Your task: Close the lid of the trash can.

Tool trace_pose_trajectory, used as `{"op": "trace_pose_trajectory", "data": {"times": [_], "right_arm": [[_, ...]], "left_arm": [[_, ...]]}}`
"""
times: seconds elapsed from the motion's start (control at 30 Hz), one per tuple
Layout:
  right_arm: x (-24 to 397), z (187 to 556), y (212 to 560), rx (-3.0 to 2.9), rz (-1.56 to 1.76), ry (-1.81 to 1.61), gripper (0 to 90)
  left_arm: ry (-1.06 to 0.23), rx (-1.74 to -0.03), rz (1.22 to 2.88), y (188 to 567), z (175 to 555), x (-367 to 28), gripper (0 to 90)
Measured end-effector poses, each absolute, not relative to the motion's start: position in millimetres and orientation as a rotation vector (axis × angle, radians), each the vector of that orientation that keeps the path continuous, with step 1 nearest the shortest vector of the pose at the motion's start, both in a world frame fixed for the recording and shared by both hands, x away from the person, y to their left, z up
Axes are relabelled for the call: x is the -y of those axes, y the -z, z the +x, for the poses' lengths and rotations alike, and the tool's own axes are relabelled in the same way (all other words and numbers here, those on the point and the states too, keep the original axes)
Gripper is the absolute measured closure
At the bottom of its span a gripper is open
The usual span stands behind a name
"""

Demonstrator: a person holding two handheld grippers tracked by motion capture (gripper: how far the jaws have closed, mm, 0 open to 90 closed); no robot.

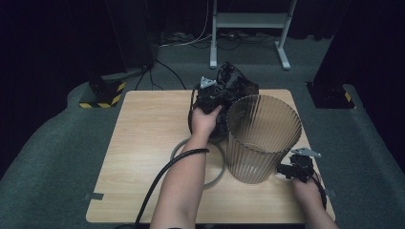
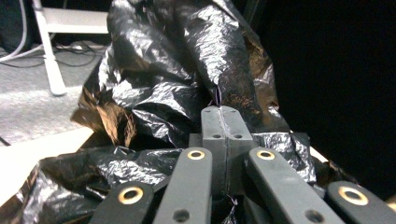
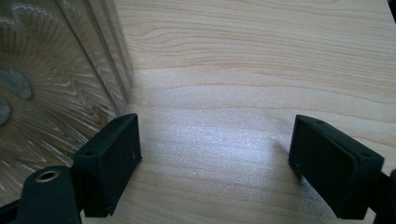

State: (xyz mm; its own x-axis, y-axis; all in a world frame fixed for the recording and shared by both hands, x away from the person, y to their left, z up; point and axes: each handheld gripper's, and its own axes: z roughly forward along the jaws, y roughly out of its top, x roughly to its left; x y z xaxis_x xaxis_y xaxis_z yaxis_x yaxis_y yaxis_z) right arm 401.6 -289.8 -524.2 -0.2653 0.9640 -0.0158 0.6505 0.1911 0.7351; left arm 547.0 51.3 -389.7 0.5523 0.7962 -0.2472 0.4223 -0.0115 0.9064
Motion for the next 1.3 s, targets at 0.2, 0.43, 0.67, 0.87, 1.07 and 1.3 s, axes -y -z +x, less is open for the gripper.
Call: {"op": "trace_pose_trajectory", "data": {"times": [0.2, 0.43, 0.67, 0.87, 1.07, 1.3], "right_arm": [[290, 402, 524, -1.990, 1.505, -0.858, 16.5], [290, 402, 524, -1.990, 1.504, -0.857, 16.5], [290, 402, 524, -1.990, 1.505, -0.858, 16.5], [290, 402, 524, -1.991, 1.506, -0.859, 16.5], [290, 402, 524, -1.994, 1.503, -0.861, 16.6], [290, 402, 524, -1.995, 1.501, -0.861, 16.8]], "left_arm": [[-0.417, -1.009, 1.621, 383, 539, -53, 74.7], [-0.430, -1.019, 1.632, 370, 532, -56, 52.9], [-0.453, -0.994, 1.583, 355, 521, -70, 38.9], [-0.533, -0.965, 1.605, 350, 513, -79, 28.8], [-0.552, -0.961, 1.645, 354, 503, -85, 23.3], [-0.539, -0.951, 1.678, 358, 485, -99, 18.2]]}}
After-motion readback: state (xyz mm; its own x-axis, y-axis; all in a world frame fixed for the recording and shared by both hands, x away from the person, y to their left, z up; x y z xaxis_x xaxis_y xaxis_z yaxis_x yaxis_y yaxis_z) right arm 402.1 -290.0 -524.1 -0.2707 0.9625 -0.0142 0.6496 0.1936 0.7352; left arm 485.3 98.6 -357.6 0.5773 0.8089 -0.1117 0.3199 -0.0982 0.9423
